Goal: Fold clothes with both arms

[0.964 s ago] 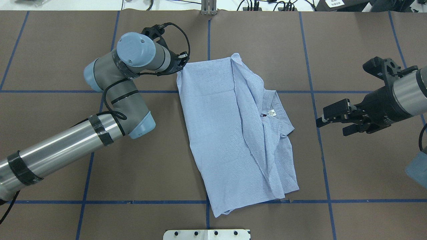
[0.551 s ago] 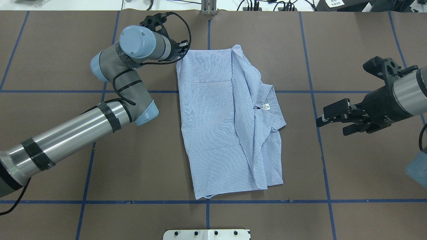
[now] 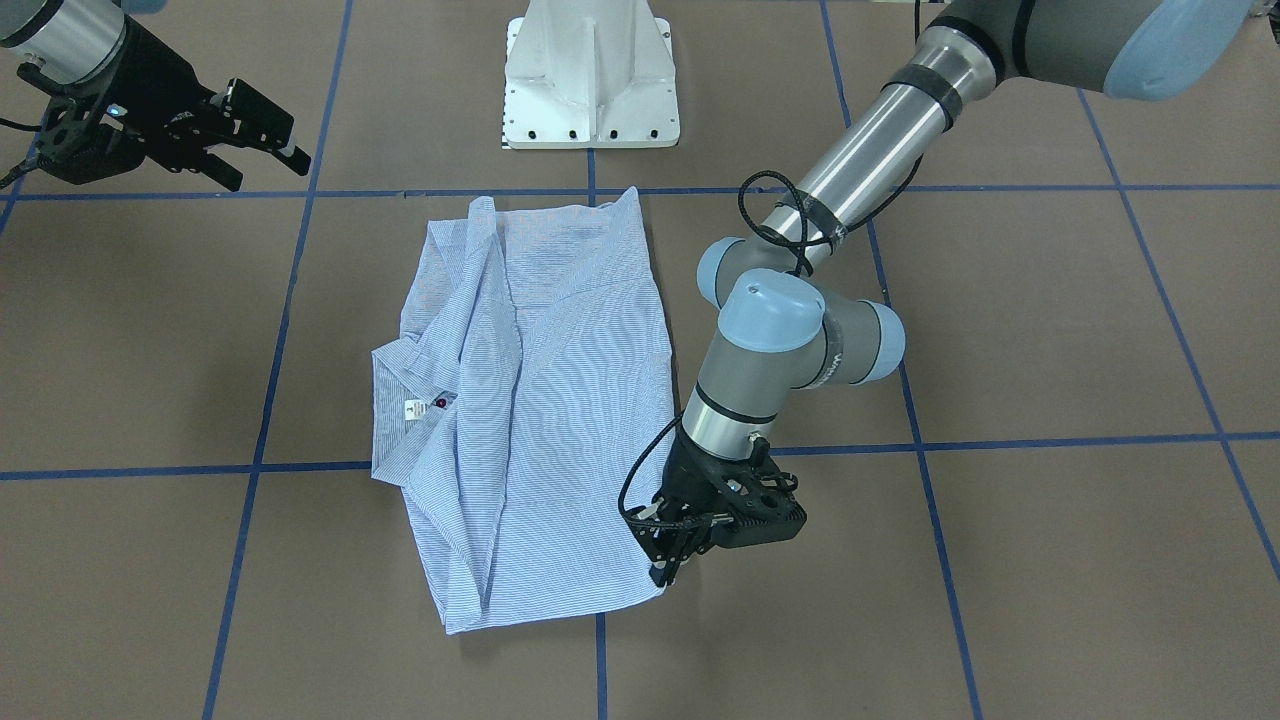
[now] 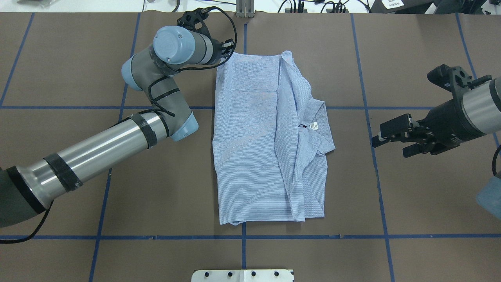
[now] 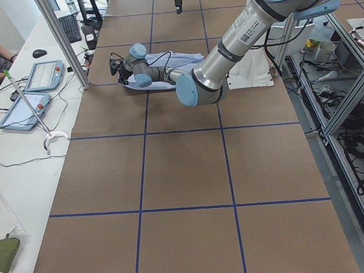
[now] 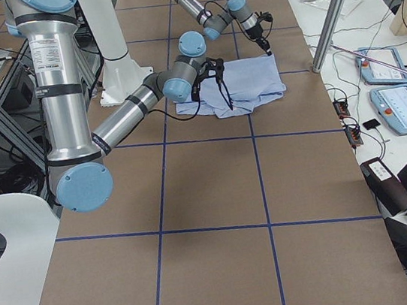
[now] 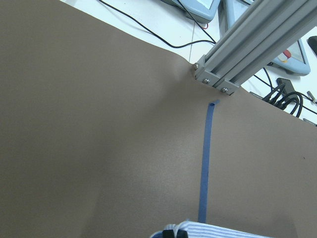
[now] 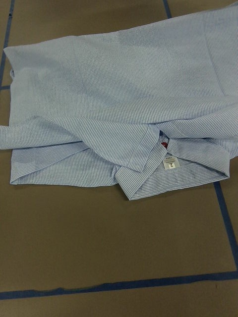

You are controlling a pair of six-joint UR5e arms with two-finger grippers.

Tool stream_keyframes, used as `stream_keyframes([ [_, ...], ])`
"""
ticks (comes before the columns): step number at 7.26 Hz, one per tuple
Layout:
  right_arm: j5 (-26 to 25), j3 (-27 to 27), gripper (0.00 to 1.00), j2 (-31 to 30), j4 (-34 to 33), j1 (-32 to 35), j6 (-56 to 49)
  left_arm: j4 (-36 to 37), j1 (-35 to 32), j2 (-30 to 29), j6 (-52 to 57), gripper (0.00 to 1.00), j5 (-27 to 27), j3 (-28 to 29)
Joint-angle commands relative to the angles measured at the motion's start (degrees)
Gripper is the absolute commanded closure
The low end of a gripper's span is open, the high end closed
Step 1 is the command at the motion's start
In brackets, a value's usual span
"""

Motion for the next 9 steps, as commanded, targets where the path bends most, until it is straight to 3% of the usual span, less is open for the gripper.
stream_keyframes([
  [1, -2.7, 0.0, 0.00, 0.3, 0.0, 0.0, -0.5, -1.4, 0.0, -0.2, -0.1, 0.01, 0.0, -0.4],
  [3, -6.4, -0.8, 0.00, 2.7, -0.1, -1.3, -0.9, -0.7, -0.5, 1.7, 0.0, 0.00, -1.4, -3.9],
  [4, -8.9, -1.0, 0.00, 3.7, -0.4, -3.0, -0.9, 1.5, -1.2, 4.9, 0.2, 0.00, -5.2, -8.2],
  [6, -13.4, -1.8, 0.00, 5.5, -1.3, -6.8, -1.0, 9.9, -1.8, 13.2, 2.9, 0.00, -8.4, -21.9],
  [8, -19.6, -2.3, 0.00, 12.4, -12.2, -10.9, -4.5, 16.6, -1.9, 22.4, 4.0, 0.00, -8.6, -36.4],
  [9, -25.0, -2.6, 0.00, 17.2, -20.1, -14.2, -7.9, 24.1, -1.9, 25.7, 6.8, 0.00, -10.3, -44.4],
])
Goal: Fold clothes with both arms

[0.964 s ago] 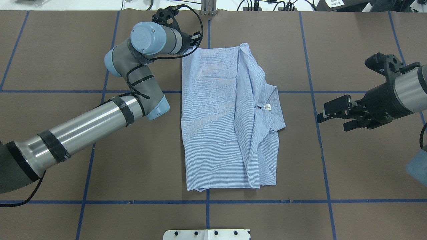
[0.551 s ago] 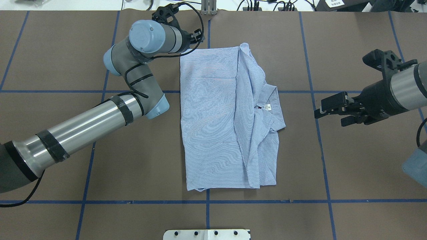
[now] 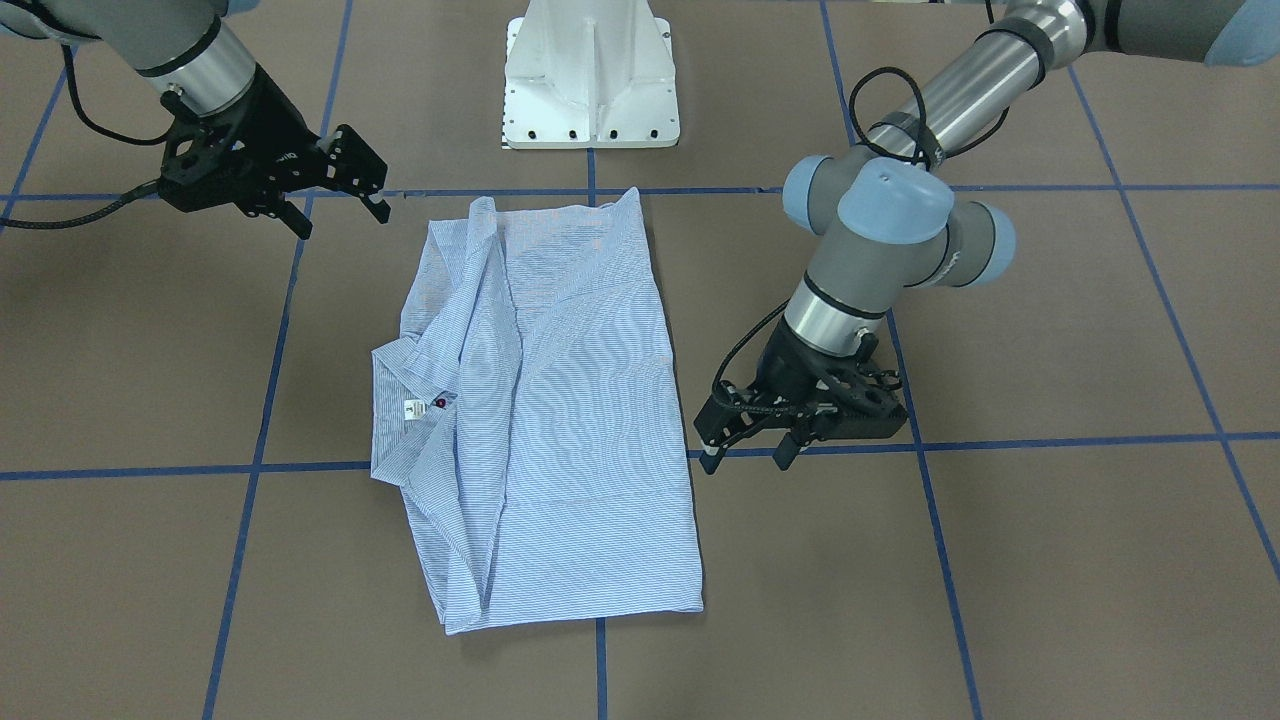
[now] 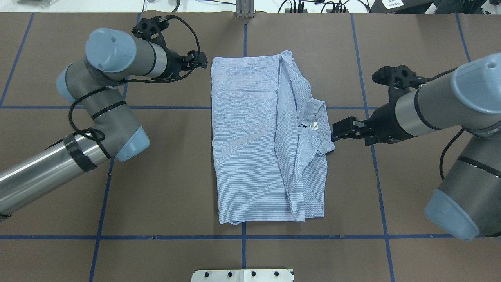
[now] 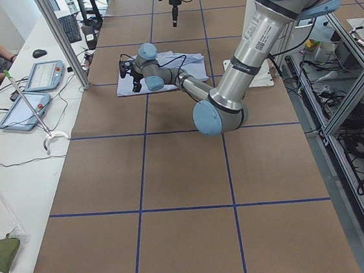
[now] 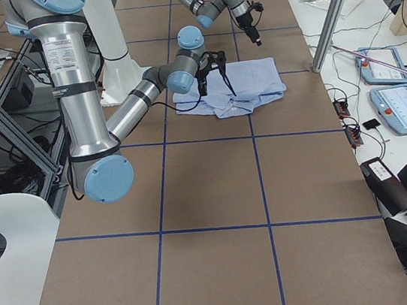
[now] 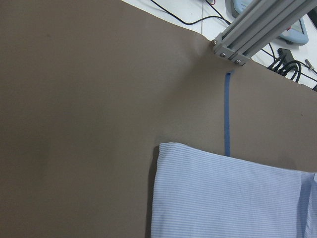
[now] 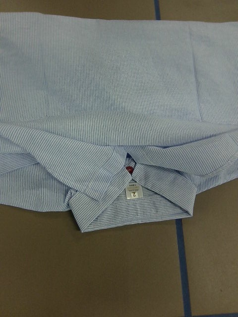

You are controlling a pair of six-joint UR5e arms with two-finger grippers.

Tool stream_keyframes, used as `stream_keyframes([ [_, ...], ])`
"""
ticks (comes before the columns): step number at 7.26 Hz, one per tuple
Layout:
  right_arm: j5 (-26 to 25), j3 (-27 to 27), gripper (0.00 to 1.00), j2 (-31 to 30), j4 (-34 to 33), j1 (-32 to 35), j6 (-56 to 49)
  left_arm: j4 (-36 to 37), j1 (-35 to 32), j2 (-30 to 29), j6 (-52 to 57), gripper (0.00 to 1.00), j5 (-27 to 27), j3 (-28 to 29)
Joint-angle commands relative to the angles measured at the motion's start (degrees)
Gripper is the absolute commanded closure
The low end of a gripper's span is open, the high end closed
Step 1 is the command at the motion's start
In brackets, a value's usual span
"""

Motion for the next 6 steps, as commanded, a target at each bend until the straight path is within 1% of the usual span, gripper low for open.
stream_keyframes([
  [1, -11.1, -2.6, 0.00, 10.4, -13.6, -6.9, -3.9, 12.3, 0.0, 8.7, 3.9, 0.00, -1.6, -17.1],
  [2, -14.6, -7.4, 0.00, 14.5, -14.8, -9.0, -4.2, 14.2, 0.1, 12.2, 4.6, 0.00, -1.6, -22.6],
  [3, -16.2, -12.4, 0.00, 17.3, -14.8, -9.7, -8.1, 14.5, 0.1, 14.2, 4.8, 0.00, -2.1, -24.9],
  [5, -20.8, -18.4, 0.00, 19.4, -14.7, -12.2, -11.9, 14.5, 0.1, 14.4, 4.8, 0.00, -3.1, -25.0],
  [6, -21.1, -21.6, 0.00, 22.0, -14.7, -12.8, -13.0, 14.5, 0.2, 14.4, 4.8, 0.00, -3.2, -24.8],
])
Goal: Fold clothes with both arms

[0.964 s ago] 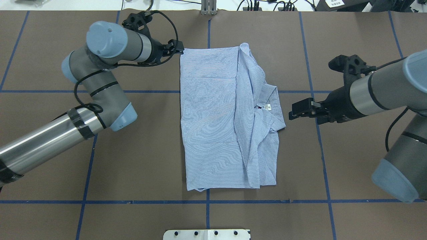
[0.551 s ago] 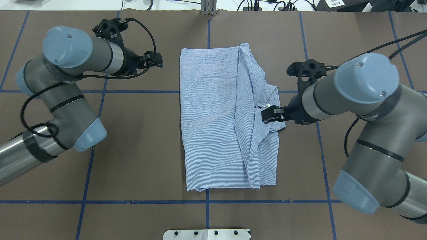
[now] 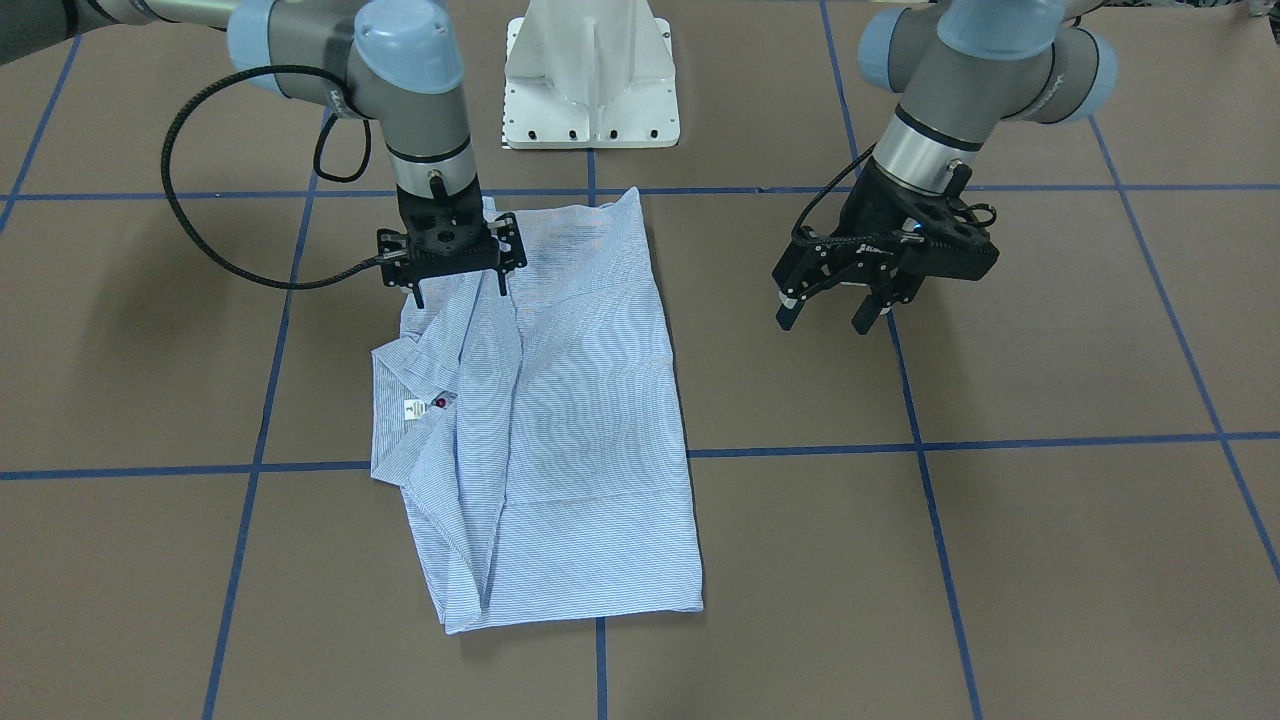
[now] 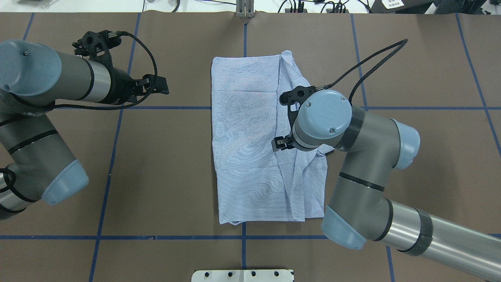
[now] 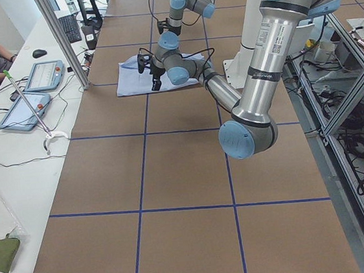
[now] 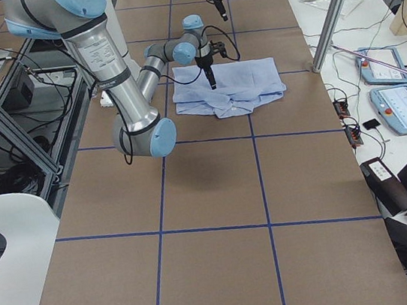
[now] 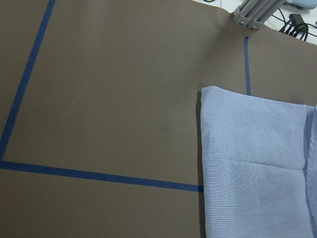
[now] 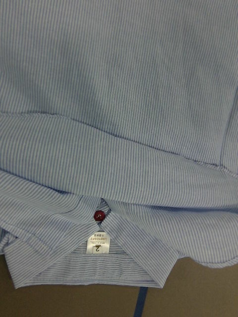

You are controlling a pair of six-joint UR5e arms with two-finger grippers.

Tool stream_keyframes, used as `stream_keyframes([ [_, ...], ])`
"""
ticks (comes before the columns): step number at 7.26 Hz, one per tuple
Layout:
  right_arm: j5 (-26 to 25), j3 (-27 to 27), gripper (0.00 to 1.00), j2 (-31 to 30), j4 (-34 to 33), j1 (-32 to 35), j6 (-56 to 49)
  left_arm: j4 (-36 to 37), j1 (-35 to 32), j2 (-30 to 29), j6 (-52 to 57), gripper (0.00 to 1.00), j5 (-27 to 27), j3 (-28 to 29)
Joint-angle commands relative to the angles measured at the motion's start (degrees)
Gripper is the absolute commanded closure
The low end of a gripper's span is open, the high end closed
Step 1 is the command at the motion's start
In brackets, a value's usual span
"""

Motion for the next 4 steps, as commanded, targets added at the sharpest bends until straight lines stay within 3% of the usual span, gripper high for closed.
stream_keyframes([
  [1, -1.5, -7.7, 0.00, 5.2, 0.0, -1.6, -1.8, 0.0, 0.3, 0.1, -0.1, 0.00, -0.2, 0.2],
  [4, -2.9, -11.3, 0.00, 5.7, -0.2, -3.5, -1.9, -0.6, 0.7, -0.1, -0.4, 0.00, -0.3, 0.6],
])
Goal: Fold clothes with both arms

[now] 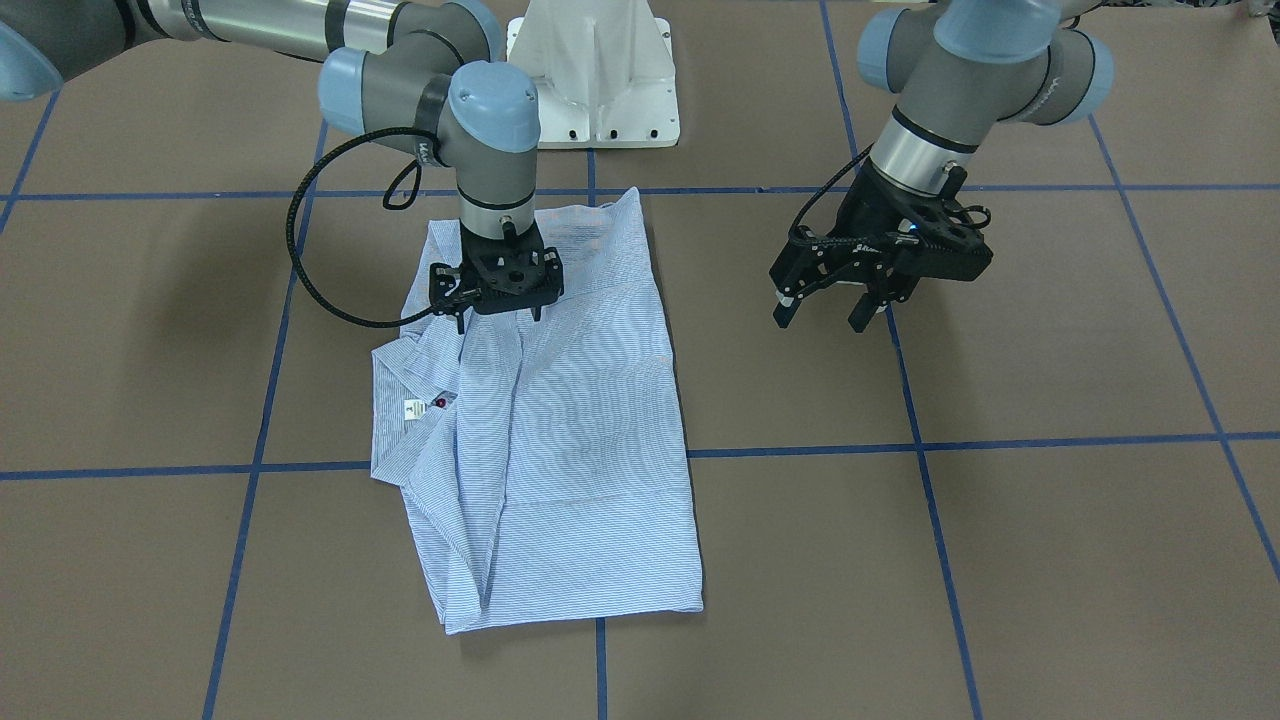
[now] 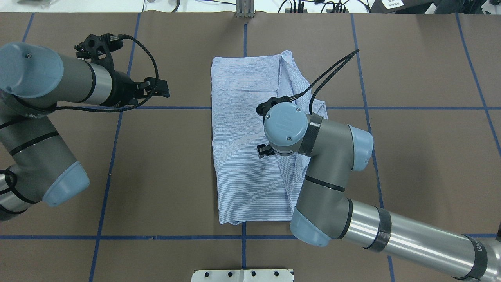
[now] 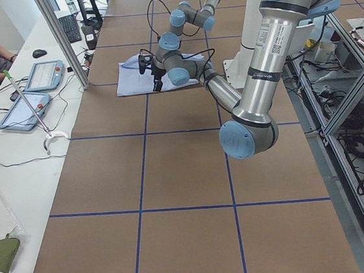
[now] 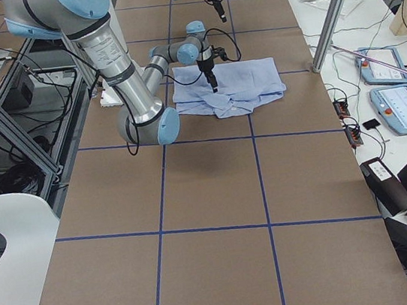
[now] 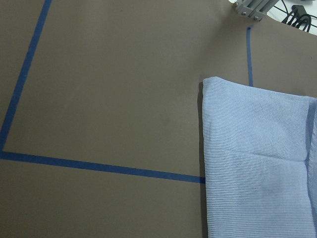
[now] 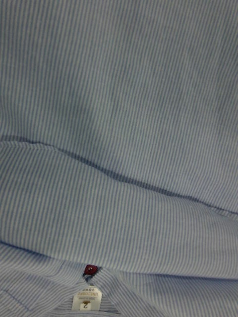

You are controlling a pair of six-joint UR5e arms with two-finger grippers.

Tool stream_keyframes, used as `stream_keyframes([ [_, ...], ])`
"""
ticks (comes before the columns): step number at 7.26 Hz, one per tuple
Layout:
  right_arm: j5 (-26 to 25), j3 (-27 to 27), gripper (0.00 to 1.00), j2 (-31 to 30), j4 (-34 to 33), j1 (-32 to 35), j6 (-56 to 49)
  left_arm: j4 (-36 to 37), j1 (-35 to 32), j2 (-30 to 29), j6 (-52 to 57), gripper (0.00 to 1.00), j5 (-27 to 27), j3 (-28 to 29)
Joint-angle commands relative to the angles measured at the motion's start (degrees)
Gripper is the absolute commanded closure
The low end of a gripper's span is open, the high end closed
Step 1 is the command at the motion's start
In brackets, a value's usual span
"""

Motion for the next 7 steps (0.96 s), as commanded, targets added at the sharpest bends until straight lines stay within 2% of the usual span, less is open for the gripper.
stream_keyframes([
  [1, -0.9, -1.7, 0.00, 0.1, -0.1, -0.9, -0.1, -0.4, 0.6, -0.1, -0.4, 0.00, 0.1, 0.3],
  [7, -1.8, -1.4, 0.00, -0.4, -5.0, -0.2, -1.9, -0.6, 3.4, -0.7, -2.3, 0.00, 0.3, 1.3],
])
